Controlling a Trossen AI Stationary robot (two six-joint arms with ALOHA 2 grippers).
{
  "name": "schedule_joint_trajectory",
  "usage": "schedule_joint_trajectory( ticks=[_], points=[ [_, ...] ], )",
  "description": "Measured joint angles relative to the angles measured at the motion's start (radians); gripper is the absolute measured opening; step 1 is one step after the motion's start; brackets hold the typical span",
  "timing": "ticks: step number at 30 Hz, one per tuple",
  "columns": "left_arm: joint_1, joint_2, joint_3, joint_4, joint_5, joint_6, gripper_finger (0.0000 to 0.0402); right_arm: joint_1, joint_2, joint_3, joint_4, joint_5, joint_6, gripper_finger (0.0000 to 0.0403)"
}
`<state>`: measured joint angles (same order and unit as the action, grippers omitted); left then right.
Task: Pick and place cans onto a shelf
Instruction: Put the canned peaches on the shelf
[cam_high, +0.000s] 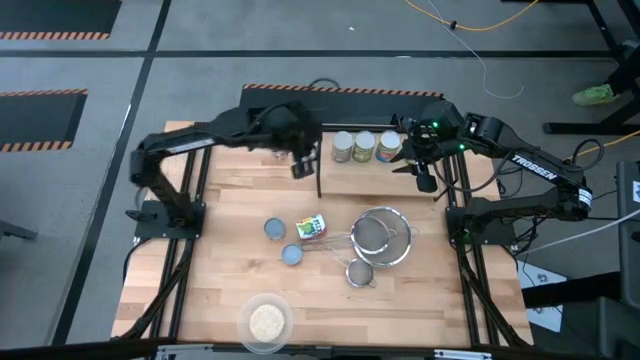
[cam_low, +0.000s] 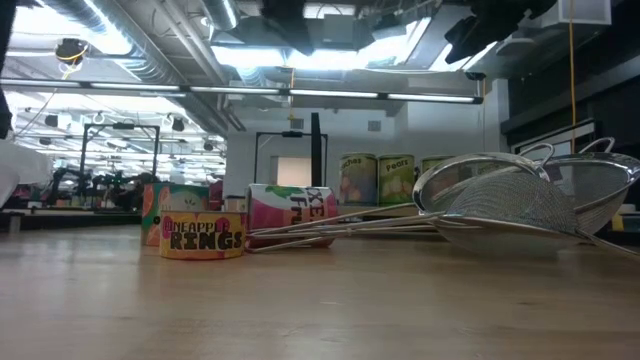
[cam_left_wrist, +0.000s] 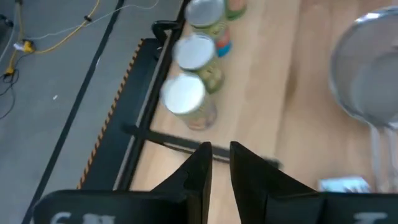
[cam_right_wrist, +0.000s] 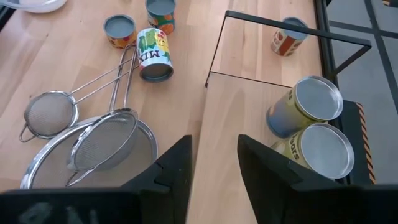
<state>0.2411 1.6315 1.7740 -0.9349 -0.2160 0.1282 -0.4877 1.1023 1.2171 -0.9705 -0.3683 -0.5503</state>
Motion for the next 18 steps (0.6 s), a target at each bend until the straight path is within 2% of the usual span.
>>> schedule_joint_trajectory(
  ticks=[3,10,18],
  points=[
    [-0.031,-0.119,-0.176,0.075,0.001,-0.02,0.0048,0.0,0.0,0.0,-0.003,-0.008,0.006,0.0133],
    [-0.107,-0.379,-0.61,0.369,0.032,-0.049,0.0049,0.0,0.0,0.0,0.029,-0.01,0.06,0.0134],
    [-0.155,-0.548,-0.889,0.591,0.108,-0.073,0.0045,0.0,0.042,0.0,0.261,0.005,0.211,0.0133]
  ],
)
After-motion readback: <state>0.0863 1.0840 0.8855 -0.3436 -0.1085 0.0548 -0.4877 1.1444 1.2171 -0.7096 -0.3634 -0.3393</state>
